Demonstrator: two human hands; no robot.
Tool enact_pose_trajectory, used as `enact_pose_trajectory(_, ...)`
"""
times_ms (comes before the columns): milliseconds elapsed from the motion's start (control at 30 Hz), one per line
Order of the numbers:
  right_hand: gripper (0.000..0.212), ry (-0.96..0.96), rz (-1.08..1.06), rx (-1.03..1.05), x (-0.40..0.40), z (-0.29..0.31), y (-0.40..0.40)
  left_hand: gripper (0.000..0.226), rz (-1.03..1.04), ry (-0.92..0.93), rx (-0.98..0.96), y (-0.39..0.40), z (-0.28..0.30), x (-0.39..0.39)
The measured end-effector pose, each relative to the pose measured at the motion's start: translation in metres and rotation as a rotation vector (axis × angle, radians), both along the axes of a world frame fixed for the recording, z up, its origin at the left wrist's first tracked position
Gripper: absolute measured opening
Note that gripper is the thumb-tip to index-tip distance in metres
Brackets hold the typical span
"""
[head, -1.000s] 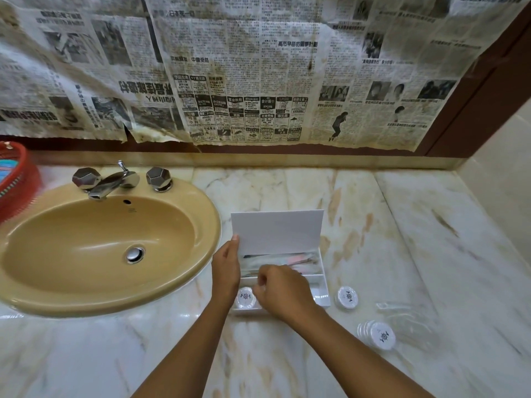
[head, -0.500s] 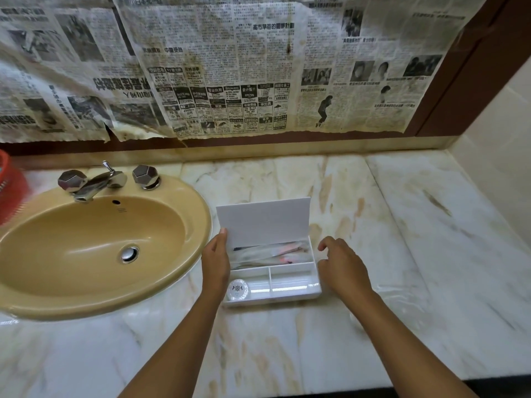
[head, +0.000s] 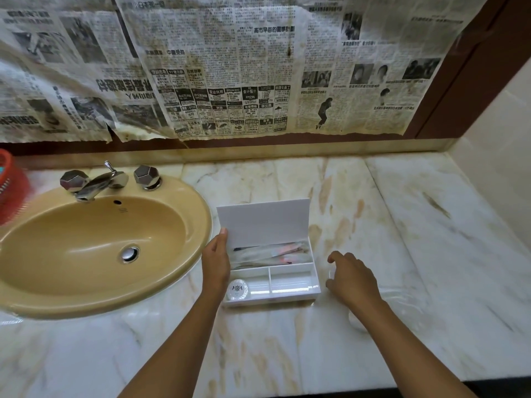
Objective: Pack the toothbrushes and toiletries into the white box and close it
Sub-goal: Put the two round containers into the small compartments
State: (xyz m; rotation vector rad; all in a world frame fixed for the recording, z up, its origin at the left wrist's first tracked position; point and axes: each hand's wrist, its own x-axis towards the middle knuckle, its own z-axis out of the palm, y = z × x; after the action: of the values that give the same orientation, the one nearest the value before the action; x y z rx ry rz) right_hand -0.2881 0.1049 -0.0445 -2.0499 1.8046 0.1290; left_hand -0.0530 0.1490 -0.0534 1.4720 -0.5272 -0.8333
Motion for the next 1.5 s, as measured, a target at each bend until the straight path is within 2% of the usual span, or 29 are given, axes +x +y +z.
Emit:
enact_pose_trajectory(133, 0.033, -0.118, -0.009, -0.147, 0.015, 0.025, 0.001, 0.026, -0.004, 0.001, 0.012, 0.000, -0.002, 0.001)
enact_pose_trajectory(267, 0.028, -0.202, 0.073, -0.288, 0.045, 0.050, 0.010, 0.028, -0.003, -0.004, 0.015, 0.000, -0.004, 0.003)
enact_pose_trajectory(400, 0.027, -0.224, 0.198, -0.239, 0.086, 0.059, 0.027, 0.028, -0.003, -0.007, 0.040, 0.000, -0.006, 0.005)
enact_pose_trajectory(600, 0.026, -0.152, 0.375, -0.165, 0.133, 0.037, 0.050, 0.032, -0.015, -0.014, 0.091, -0.002, -0.014, 0.010)
enact_pose_trajectory(867, 0.033, -0.108, 0.373, -0.113, 0.140, 0.018, 0.048, 0.035, -0.022, 0.019, 0.098, -0.004, -0.021, 0.013)
enact_pose_trajectory(1067, 0.026, -0.166, 0.395, -0.036, 0.146, 0.018, 0.053, 0.036, -0.030, 0.036, 0.095, -0.003, -0.024, 0.015)
enact_pose_trajectory(1300, 0.022, -0.208, 0.409, -0.052, 0.140, 0.020, 0.054, 0.036, -0.031, 0.028, 0.088, -0.003, -0.022, 0.014)
enact_pose_trajectory(1500, 0.017, -0.260, 0.279, -0.118, 0.112, 0.032, 0.035, 0.033, -0.028, 0.001, 0.073, -0.003, -0.020, 0.012)
